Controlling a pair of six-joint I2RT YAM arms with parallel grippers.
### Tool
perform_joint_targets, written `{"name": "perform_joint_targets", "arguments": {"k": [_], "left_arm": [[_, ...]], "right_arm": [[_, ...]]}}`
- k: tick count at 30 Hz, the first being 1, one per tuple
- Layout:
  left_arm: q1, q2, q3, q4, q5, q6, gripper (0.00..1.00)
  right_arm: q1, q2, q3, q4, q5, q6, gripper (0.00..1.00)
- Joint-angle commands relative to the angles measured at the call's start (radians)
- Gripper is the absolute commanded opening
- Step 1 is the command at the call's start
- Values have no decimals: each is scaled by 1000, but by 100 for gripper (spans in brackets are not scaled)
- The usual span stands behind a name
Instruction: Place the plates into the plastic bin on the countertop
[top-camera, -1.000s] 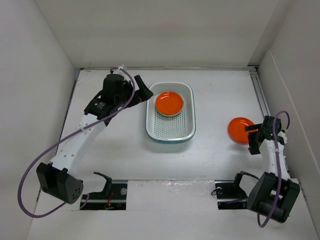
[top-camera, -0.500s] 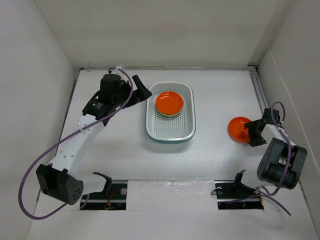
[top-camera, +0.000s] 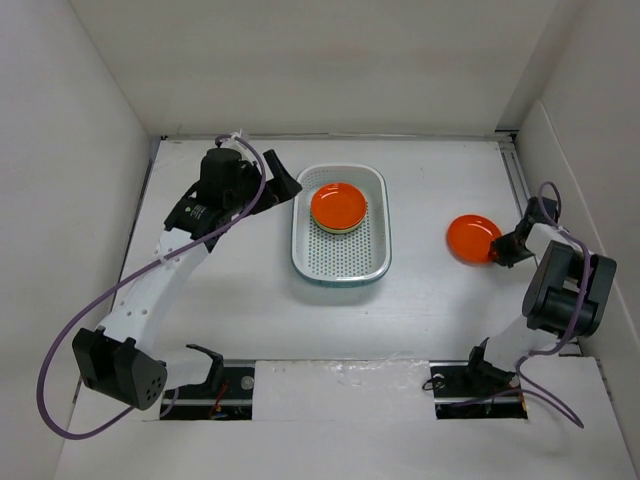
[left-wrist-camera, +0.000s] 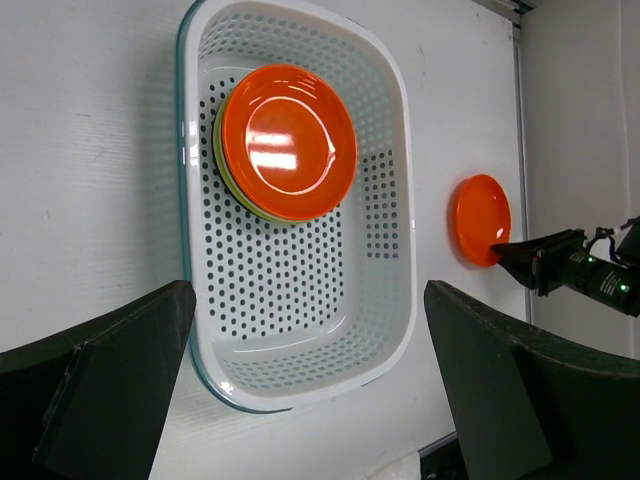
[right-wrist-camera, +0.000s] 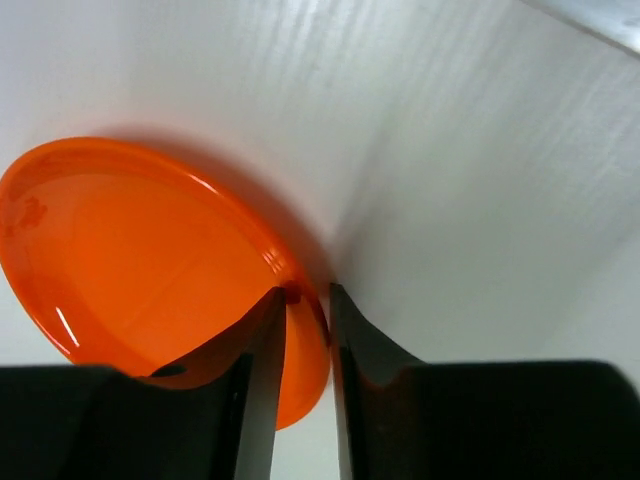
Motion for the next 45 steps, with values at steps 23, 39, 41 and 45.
{"name": "perform_joint_targets", "arguments": {"k": [23, 39, 41, 45], "left_arm": [[1, -11, 51, -31, -107, 16, 100], [319, 7, 37, -67, -120, 28, 100], [319, -17, 26, -67, -130, 37, 100], [319, -17, -7, -57, -109, 57, 100]], "right_arm": [[261, -301, 250, -114, 64, 64, 0], [767, 74, 556, 85, -259, -26, 0], [777, 144, 565, 116, -273, -26, 0], [797, 243, 617, 150, -287, -26, 0]]}}
